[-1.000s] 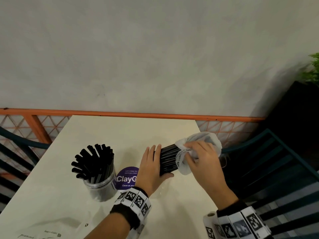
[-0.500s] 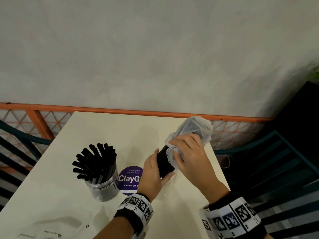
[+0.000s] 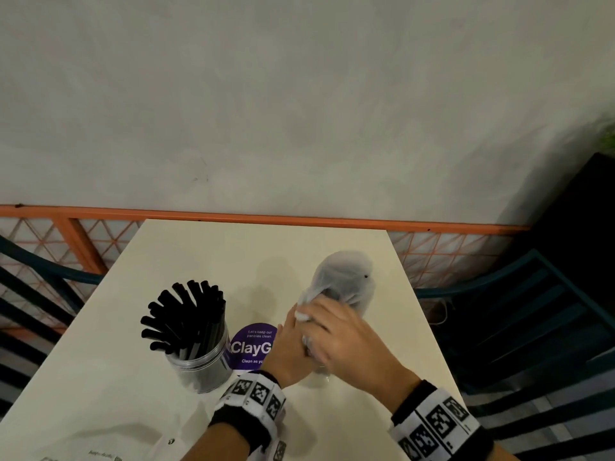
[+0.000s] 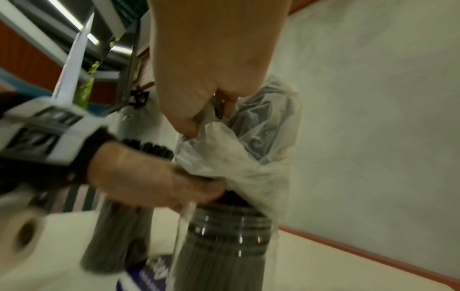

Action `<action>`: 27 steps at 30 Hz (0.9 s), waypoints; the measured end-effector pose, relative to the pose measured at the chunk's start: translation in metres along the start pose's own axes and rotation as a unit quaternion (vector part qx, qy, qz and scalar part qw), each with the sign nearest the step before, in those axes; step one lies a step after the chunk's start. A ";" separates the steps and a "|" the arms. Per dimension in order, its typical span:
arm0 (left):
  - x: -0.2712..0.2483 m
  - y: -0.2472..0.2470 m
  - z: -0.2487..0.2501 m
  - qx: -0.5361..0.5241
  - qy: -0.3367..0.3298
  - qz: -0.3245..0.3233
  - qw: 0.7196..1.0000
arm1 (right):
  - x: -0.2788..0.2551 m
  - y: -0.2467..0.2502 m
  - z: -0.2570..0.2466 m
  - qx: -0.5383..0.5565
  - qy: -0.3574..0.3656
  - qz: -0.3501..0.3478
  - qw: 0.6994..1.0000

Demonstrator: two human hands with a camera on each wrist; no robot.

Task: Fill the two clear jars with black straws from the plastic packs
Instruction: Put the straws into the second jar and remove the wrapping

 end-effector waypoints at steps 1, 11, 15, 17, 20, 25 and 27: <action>-0.002 0.007 -0.003 -0.100 0.021 -0.014 0.995 | -0.003 -0.006 -0.004 0.006 0.021 -0.011 1.000; -0.019 0.050 0.003 -0.173 -0.080 0.130 0.973 | -0.034 -0.013 -0.008 0.007 -0.023 -0.016 1.000; -0.022 0.052 0.009 -0.162 -0.054 0.217 0.961 | -0.063 -0.011 -0.012 0.167 -0.236 0.056 0.956; -0.023 0.055 0.015 -0.191 -0.042 0.235 0.952 | -0.075 -0.021 -0.013 0.176 -0.317 0.049 0.931; -0.027 0.062 0.030 -0.202 -0.064 0.241 0.947 | -0.077 -0.029 -0.002 0.126 -0.351 0.039 0.927; -0.036 0.084 0.069 -0.156 -0.155 0.247 0.944 | -0.053 0.013 0.032 0.103 -0.382 0.188 0.899; -0.042 0.092 0.088 -0.160 -0.174 0.191 0.953 | -0.043 0.037 0.039 0.087 -0.363 0.245 0.895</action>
Point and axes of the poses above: each hand's wrist, its own x-axis towards the middle knuckle, its own y-axis out of the back of the hand, z = x × y, the point moved 2 cm from there along x, towards the middle knuckle, and after that the axes turned 12 degrees about -x, right-handed, at the moved point
